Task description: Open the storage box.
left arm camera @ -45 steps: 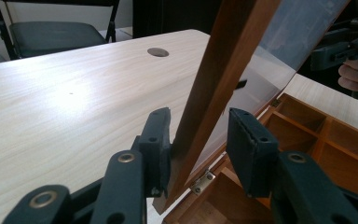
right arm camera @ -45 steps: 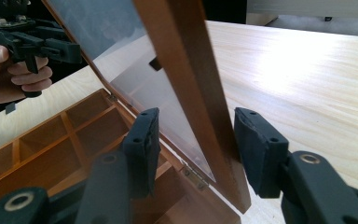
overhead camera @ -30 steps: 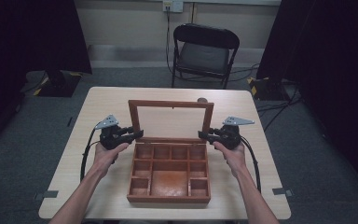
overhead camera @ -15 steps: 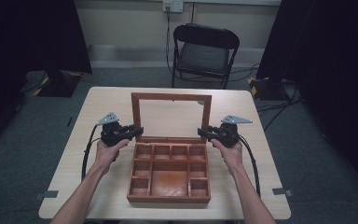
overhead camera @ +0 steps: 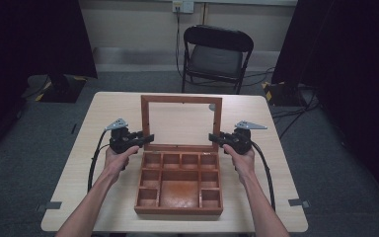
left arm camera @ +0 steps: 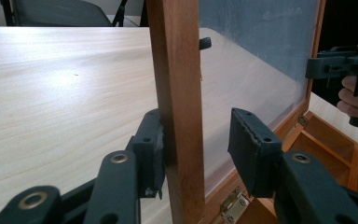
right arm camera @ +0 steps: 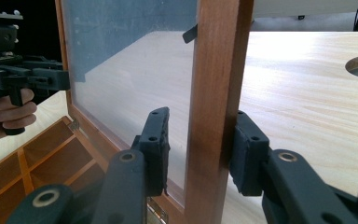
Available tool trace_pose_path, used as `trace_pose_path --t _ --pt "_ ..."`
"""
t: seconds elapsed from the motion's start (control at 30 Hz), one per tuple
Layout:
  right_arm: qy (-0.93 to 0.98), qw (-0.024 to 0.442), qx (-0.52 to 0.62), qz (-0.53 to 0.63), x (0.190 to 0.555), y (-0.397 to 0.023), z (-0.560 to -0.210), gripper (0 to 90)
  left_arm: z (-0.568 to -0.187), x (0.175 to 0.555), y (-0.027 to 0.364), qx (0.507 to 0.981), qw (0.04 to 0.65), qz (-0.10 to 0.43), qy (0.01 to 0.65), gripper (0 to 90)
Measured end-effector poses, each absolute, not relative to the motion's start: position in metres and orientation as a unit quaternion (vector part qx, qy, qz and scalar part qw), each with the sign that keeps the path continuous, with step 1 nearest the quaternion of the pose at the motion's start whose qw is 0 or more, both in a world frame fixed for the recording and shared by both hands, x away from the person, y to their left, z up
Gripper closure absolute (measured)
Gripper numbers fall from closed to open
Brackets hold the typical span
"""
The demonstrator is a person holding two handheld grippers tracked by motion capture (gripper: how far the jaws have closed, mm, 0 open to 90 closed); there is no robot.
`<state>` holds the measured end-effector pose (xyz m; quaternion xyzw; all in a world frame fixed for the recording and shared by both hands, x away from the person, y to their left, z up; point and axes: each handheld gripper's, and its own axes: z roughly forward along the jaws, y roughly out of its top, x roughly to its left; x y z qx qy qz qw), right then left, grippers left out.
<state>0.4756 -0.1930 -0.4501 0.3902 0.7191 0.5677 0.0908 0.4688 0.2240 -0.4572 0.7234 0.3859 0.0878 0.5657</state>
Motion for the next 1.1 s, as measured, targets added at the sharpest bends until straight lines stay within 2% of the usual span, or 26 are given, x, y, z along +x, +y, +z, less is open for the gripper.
trace_pose_path --t 0.17,0.33,0.8,1.1 --pt "0.719 0.091 0.394 0.566 0.477 -0.193 -0.451 62.6 -0.46 0.47 0.218 0.731 0.554 0.092 0.386 53.3" --pt "0.715 0.09 0.402 0.565 0.478 -0.192 -0.452 61.2 -0.463 0.473 0.219 0.719 0.563 0.076 0.401 55.0" --pt "0.715 0.102 0.418 0.551 0.482 -0.182 -0.459 49.9 -0.465 0.479 0.216 0.726 0.543 0.069 0.416 52.7" --pt "0.715 0.092 0.432 0.542 0.487 -0.175 -0.465 38.1 -0.47 0.481 0.211 0.734 0.531 0.044 0.421 37.3"
